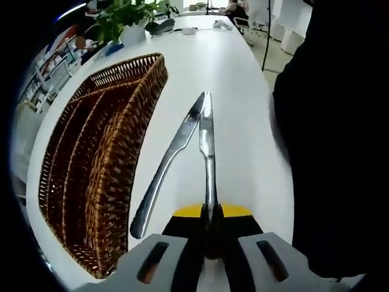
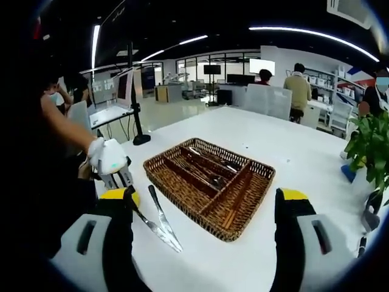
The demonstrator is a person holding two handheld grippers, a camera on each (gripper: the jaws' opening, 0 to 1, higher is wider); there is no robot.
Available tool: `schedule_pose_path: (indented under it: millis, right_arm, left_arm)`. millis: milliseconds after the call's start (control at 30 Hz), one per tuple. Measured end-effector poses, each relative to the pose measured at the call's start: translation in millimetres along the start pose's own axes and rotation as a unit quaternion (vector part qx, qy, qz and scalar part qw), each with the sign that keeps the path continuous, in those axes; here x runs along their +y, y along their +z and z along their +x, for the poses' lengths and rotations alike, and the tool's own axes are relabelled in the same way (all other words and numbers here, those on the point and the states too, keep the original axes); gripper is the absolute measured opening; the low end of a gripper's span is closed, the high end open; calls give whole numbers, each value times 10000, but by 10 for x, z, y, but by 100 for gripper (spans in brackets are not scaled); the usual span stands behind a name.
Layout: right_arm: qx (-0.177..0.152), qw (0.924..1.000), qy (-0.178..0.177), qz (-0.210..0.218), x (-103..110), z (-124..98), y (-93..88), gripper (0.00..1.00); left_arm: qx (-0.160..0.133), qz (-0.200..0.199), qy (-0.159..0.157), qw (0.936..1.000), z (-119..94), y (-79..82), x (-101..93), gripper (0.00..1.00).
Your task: Arrange the knives, forks, and spoons in their matching storage slots by inserting each utensil handle-first until every utensil is classified and aligned in the correct compartment
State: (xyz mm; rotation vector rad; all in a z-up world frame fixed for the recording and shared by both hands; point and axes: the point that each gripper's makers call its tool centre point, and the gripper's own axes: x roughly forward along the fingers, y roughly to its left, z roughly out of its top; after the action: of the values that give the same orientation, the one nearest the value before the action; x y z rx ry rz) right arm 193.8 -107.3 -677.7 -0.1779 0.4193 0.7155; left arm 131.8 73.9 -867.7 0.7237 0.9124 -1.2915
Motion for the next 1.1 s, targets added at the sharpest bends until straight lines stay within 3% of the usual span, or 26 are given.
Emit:
schedule_pose_path:
  millis: [67,133,233,333,433,467,500,567,767,800,867,900,967,1033,1100]
  right_arm:
    - [36,10000,9,9,13,7,-31,100]
    - [65,10000,9,31,40,1,-45,100]
    - [95,9999,11,142,88,-14,-54,100]
    - [-97,9997,25,209,150,-29,-21,100]
    - [-227,9994,78,260,173,-15,-61,100]
    - [-97,9991,202,354,207,12,-151,100]
    - [-39,9991,273,328,230,14,-177,100]
    - [-96,9989,424,176,277,-23,-153,100]
    - [152,9982,529,-244,292,-39,-226,98]
    - [249,9978,520,-320,300,-16,-280,97]
    - [676,9946,617,-500,362,-37,-415,96]
    - [694,9938,663,-555,407,-35,-422,96]
    - [801,9927,741,-514,516,-22,-461,96]
    - [867,9910,804,-623,603,8,-482,96]
    - [914,9902,832,-645,661,60,-493,96]
  left_arm:
    - [44,-170,82,9998,8,1,43,6]
    - [173,-346,533,9978,-1,12,227,6]
    - [234,-443,342,9982,-11,48,173,5]
    - [363,147,96,9992,-40,37,6,5]
    - [502,257,87,9984,5,-60,-78,6]
    - [190,184,174,9995,24,10,-55,6]
    - [317,-20,112,9994,9,-39,-92,6]
    - [461,37,232,9987,-11,-92,-41,6]
    - [413,325,175,9985,-1,-94,-29,7]
    - [435,288,119,9986,-6,-103,-31,8]
    - [761,523,-66,9957,-26,-192,-73,11]
    - [797,541,-117,9953,-43,-213,-97,15]
    - [572,222,-276,9977,-40,-157,-151,20]
    - [619,566,-159,9963,-41,-174,-91,18]
    - [632,526,-140,9965,-51,-167,-100,17]
